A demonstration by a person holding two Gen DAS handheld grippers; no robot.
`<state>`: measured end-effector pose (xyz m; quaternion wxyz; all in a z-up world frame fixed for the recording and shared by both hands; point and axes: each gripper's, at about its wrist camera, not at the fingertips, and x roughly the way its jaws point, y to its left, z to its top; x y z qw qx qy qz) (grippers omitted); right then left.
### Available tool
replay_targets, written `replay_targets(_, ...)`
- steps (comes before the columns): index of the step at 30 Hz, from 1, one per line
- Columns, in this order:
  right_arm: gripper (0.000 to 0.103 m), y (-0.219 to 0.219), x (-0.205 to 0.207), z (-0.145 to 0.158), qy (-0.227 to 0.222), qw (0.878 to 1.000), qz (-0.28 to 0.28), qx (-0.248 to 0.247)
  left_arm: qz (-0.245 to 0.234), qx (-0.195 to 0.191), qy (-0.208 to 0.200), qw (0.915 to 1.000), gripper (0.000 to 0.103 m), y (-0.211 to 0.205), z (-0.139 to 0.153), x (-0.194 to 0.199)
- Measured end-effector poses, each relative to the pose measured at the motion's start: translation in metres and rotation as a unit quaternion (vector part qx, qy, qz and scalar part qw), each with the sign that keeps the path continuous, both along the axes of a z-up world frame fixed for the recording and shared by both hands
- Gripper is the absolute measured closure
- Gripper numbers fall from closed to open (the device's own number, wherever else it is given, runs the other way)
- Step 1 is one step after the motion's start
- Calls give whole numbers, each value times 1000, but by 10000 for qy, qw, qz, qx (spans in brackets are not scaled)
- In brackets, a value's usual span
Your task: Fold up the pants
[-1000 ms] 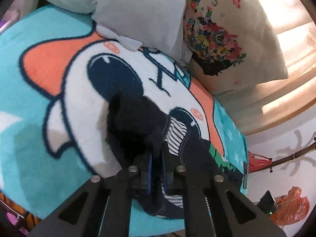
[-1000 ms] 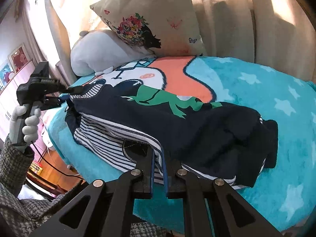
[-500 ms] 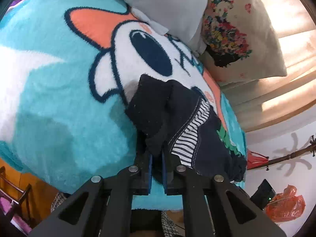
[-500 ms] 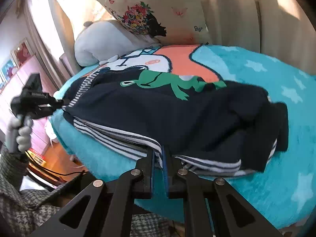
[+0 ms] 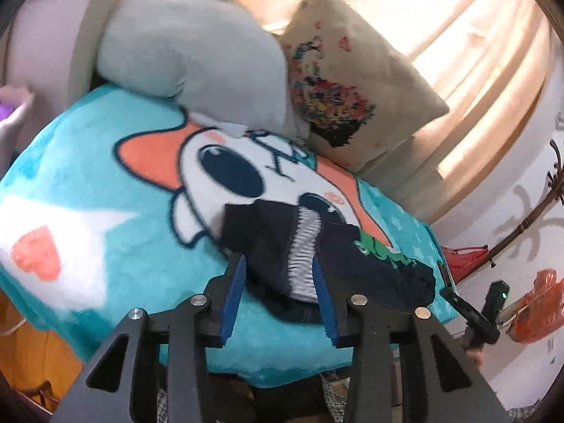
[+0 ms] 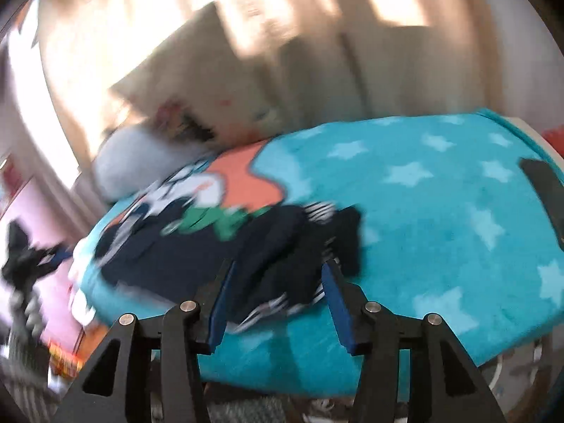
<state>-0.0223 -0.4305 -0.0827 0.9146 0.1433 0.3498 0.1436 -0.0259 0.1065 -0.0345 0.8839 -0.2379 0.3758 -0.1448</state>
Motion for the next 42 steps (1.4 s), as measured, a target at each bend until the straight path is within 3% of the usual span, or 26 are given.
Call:
replay_targets(2, 52, 4, 9, -4, 57, 9999, -102, 10, -162, 113, -27, 9998, 59, -17, 1, 10)
replay_targets(5, 64, 20, 17, -9, 127, 9997, -64, -214, -309, 402, -54, 9987, 59, -43, -3, 27)
replay_targets(7, 92, 34, 23, -11, 222, 9973, -150, -679, -390, 557, -97, 9976, 58, -60, -10, 44)
replay_targets(8, 96, 39, 26, -12, 285, 9955, -199, -884, -358, 668, -82, 9971, 58, -67, -14, 53)
replay_targets(12, 97, 35, 29, 8, 15, 9933, -383, -1091, -71, 1123, 207, 9934, 58, -77, -38, 78)
replay_targets(15, 98, 21, 32, 21, -84, 9922, -542, -1122, -13, 1045, 284, 9941, 58, -75, -51, 75)
replay_targets(20, 98, -4, 44, -12, 540, 9817, -1119, -1441, -10, 1303, 128, 9914, 58, -81, -52, 65)
replay_targets(22, 98, -18, 39, -18, 644, 9836, -1348, -1009, -17, 1344, 117, 9909, 58, -83, -50, 64)
replay_targets(24, 89, -42, 27, -16, 465, 9877, -1491, -87, -30, 1269, 150, 9918, 58, -82, -48, 64)
replay_targets(26, 55, -56, 22, -11, 264, 9877, -1440, 554, -36, 1022, 166, 9946, 58, -77, -43, 61)
replay_targets(27, 33, -58, 23, -10, 202, 9878, -1347, 760, -31, 938, 154, 9955, 58, -76, -41, 59)
replay_targets(30, 29, -52, 39, -11, 210, 9875, -832, 1319, 60, 760, 9, 9971, 58, -71, -30, 48)
replay_targets(35, 28, -17, 77, -31, 684, 9930, -596, 761, 122, 813, -126, 9965, 58, -68, -21, 36)
replay_targets(36, 35, -13, 78, -29, 628, 9939, -580, 701, 145, 830, -135, 9964, 58, -67, -20, 35)
replay_targets(37, 50, -9, 80, -27, 636, 9940, -438, 774, 167, 828, -141, 9963, 58, -67, -19, 35)
replay_targets(38, 76, -6, 84, -28, 739, 9924, -247, 951, 185, 820, -143, 9964, 58, -66, -19, 35)
replay_targets(42, 82, 7, 91, -18, 802, 9940, -79, 734, 258, 871, -173, 9957, 58, -67, -15, 34)
